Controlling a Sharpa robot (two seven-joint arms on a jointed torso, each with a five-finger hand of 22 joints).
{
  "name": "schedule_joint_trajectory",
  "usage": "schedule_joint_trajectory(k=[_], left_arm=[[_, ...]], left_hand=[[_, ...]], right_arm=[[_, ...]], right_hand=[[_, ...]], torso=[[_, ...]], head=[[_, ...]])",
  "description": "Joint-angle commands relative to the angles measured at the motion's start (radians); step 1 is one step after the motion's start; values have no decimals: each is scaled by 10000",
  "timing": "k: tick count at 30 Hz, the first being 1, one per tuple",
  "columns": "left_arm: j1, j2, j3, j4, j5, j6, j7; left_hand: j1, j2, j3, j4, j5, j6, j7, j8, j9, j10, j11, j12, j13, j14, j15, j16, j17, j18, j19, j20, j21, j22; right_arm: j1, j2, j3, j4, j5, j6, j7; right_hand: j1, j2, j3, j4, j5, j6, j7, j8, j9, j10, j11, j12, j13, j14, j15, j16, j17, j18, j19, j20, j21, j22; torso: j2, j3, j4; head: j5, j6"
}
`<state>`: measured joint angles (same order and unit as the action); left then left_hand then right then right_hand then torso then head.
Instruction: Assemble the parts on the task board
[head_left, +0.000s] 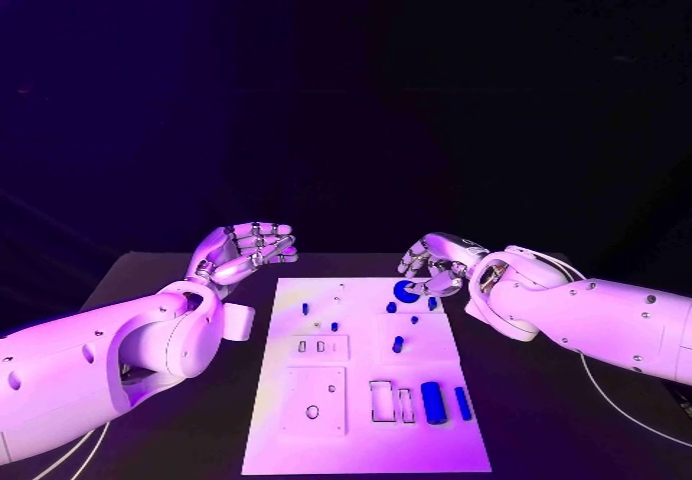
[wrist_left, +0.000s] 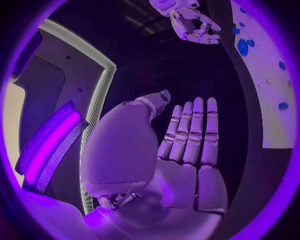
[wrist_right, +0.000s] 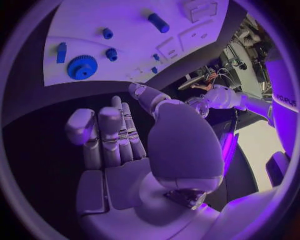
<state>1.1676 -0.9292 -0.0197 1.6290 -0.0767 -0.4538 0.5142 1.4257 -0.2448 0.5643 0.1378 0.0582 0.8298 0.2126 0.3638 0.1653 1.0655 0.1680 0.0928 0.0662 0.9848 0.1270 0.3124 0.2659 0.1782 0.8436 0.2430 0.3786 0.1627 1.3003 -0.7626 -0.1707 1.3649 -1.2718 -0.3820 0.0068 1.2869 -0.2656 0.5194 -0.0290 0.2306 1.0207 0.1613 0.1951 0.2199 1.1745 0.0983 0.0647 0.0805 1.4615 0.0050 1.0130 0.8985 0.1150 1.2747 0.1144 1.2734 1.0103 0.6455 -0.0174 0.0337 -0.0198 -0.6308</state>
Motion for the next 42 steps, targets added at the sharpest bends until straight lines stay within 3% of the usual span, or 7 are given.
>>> schedule_joint_trajectory(k=[1, 5, 19, 31, 42], left_arm=[[37, -76, 39, 159, -59, 287, -37], [51, -144, 69, 262, -14, 299, -54], [109, -222, 108, 457, 26, 350, -92], [144, -291, 122, 562, 74, 378, -101], [158, -321, 124, 556, 124, 418, -119]], left_hand=[[-102, -21, -48, -18, -30, 0, 180, -49, -14, 38, 53, -45, 0, -10, 20, -9, 21, 47, 88, -1, 62, 21], [-120, -21, -59, -19, -29, -4, 182, -57, -15, 37, 55, -56, 1, -18, 22, -14, 28, 47, 99, -4, 77, 27], [-164, -18, -90, -25, -30, -18, 189, -82, -16, 28, 62, -90, 2, -52, 31, -36, 46, 46, 131, -13, 122, 46], [-181, -14, -101, -25, -30, -25, 193, -91, -17, 23, 66, -102, 3, -64, 34, -43, 52, 44, 138, -16, 135, 52], [-198, 3, -111, -26, -30, -30, 198, -102, -17, 18, 71, -118, 4, -74, 38, -51, 63, 45, 151, -21, 156, 60]], right_arm=[[-8, 97, 3, -39, -1330, 594, -629], [-34, 206, 3, -103, -1544, 776, -757], [-222, 560, -2, -421, -1882, 1227, -970], [-338, 703, -5, -664, -2007, 1433, -1105], [-354, 747, -5, -728, -2035, 1394, -1135]], right_hand=[[13, -19, -152, 65, -6, -119, 26, -97, 96, -201, 9, -6, -4, 392, 76, 1357, 1285, -329, 591, 36, 713, 1202], [46, 7, -289, 137, -60, -169, 37, -137, 186, -266, 26, -4, 22, 441, 106, 2198, 2041, -457, 982, 64, 1181, 2012], [104, 60, -398, 212, -85, -224, 49, -184, 267, -336, 45, 1, 49, 510, 136, 2923, 2734, -574, 1331, 95, 1559, 2704], [113, 97, -399, 246, -102, -227, 54, -190, 292, -341, 51, 2, 59, 513, 144, 3038, 2818, -601, 1409, 103, 1644, 2860], [116, 249, -261, 358, -102, -124, 57, -147, 367, -204, 42, 45, 99, 491, 149, 3199, 2906, -636, 1505, 115, 1761, 3081]], torso=[[152, -45, 104], [220, -57, 157], [393, -113, 302], [470, -135, 372], [517, -143, 383]], head=[[-60, -48], [-86, -77], [-218, -76], [-194, -114], [-244, -83]])
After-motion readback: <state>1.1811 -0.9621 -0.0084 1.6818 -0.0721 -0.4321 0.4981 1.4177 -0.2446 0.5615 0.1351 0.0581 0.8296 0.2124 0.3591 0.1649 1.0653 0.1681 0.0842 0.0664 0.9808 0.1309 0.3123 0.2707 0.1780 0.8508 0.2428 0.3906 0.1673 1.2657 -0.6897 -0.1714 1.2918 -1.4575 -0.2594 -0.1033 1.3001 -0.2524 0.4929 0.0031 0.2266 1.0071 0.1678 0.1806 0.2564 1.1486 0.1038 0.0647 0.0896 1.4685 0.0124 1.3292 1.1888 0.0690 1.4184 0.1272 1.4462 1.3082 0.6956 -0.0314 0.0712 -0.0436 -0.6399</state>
